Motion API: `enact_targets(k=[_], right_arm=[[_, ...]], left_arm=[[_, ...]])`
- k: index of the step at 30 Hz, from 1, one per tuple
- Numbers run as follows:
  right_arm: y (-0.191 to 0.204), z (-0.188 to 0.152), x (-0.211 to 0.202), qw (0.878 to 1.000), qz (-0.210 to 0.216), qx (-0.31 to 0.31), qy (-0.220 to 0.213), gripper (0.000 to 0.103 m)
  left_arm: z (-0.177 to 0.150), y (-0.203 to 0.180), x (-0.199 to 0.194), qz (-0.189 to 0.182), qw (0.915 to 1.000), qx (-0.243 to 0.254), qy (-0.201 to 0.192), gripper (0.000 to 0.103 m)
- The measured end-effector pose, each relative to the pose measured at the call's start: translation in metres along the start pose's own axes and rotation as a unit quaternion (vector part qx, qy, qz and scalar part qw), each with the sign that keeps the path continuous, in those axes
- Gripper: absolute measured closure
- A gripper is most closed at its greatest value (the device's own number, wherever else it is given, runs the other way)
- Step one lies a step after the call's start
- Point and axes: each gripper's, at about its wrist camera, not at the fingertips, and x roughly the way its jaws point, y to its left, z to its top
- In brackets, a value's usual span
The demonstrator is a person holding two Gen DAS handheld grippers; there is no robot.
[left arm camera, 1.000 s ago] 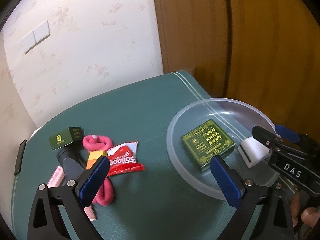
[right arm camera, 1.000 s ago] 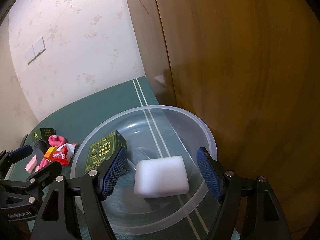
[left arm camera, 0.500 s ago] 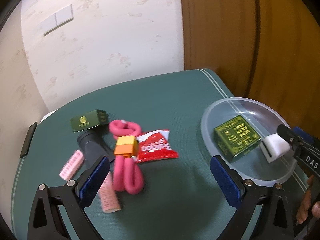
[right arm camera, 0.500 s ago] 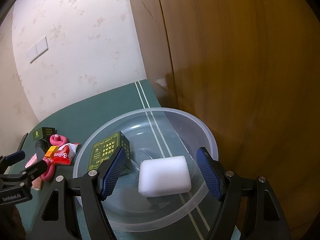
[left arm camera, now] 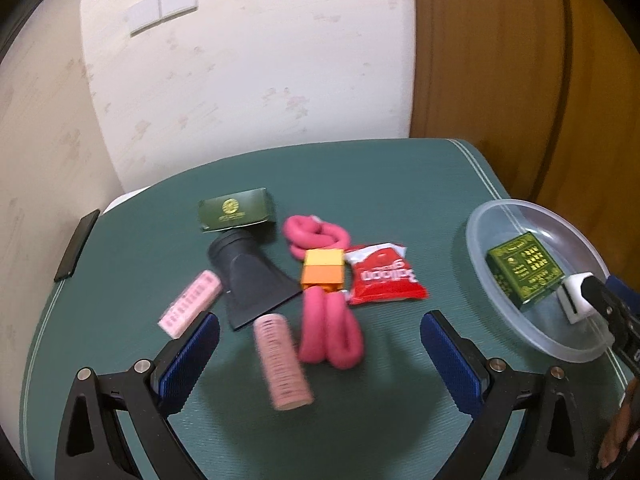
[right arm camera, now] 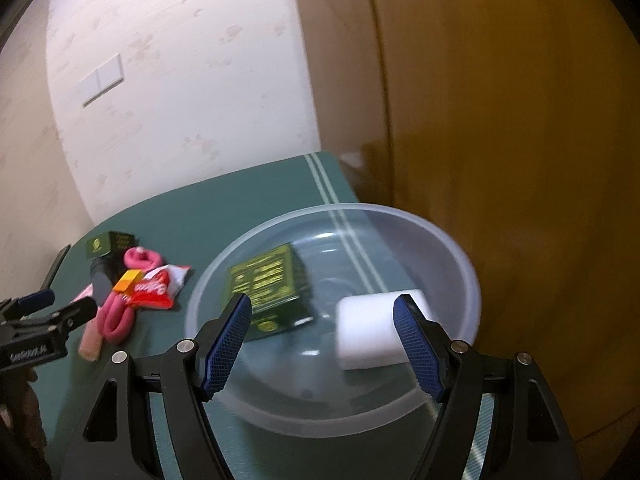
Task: Organize objects
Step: 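Move both tools back toward the pink hair rollers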
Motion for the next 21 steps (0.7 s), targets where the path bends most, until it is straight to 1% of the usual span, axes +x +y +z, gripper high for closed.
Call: enact_targets(k=[5,12,16,21], right_arm=[[0.021,-0.005,-0.002,1.0,0.022,-0.019,0.005,0.028],[0.057,-0.012,-0.004,0.996,0.067,-0.047,0.021,0.028],[0.079,-0.017,-0.003,0.992,0.104,-0.067,0.037,0.028],[0.101,-0.02,0.003,0.985,0.142,-0.076,0.063,0.028]], left_arm=[[-0.003,0.02,-0.001,0.009,0.9998,-0.015,0.001,0.001],[-0.01,0.049,0.005,0.028,0.9991,-0.031,0.01,0.001],[-0.013,0.066,0.006,0.034,0.9984,-0.044,0.014,0.001],[-0.016,0.083,0.007,0.043,0.9975,-0.053,0.016,0.001]])
